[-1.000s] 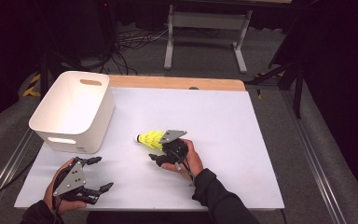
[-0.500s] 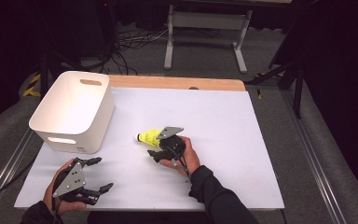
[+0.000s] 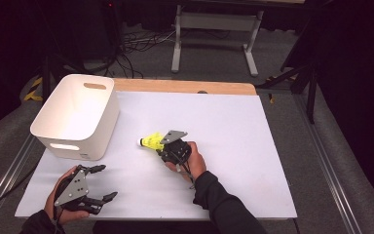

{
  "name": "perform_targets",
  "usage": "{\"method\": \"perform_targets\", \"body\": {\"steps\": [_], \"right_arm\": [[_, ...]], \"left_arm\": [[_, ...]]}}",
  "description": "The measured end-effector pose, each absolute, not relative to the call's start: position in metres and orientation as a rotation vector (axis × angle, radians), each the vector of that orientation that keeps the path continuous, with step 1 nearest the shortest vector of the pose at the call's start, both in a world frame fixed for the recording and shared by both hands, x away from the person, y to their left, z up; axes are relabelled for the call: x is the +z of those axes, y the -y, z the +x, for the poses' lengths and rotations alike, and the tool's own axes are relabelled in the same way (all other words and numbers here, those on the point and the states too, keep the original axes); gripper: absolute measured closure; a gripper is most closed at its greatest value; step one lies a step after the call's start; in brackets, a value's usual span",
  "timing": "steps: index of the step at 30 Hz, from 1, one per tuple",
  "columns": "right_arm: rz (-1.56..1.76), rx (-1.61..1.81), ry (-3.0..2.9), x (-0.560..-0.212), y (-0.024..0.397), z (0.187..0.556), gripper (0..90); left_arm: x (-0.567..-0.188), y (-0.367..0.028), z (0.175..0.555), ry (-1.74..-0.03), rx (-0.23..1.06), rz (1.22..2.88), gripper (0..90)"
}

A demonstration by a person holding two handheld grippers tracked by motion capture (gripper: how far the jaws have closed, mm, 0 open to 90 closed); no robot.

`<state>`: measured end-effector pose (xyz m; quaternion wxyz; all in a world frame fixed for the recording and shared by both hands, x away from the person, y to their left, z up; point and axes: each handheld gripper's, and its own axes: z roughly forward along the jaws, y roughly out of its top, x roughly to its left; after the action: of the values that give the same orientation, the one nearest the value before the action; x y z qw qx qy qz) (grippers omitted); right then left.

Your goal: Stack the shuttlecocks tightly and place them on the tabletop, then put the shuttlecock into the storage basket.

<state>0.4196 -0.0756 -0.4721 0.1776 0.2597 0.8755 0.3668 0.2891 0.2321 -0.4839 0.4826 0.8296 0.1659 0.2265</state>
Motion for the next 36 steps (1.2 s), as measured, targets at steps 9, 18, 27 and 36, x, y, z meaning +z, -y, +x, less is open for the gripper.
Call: {"method": "perform_targets", "body": {"steps": [9,18,27,36], "right_arm": [[0.729,1.063,-2.449,-0.471,0.077,0.420,86.0],[0.725,1.128,-2.435,-0.468,0.080,0.417,86.9],[0.734,1.239,-2.412,-0.459,0.091,0.410,87.0],[0.707,1.307,-2.395,-0.452,0.108,0.395,87.1]], "left_arm": [[-0.485,-0.233,0.289,-0.412,0.561,2.037,11.2],[-0.486,-0.233,0.293,-0.417,0.562,2.034,11.2],[-0.487,-0.233,0.292,-0.427,0.559,2.028,10.9],[-0.486,-0.227,0.296,-0.471,0.536,2.015,11.0]]}}
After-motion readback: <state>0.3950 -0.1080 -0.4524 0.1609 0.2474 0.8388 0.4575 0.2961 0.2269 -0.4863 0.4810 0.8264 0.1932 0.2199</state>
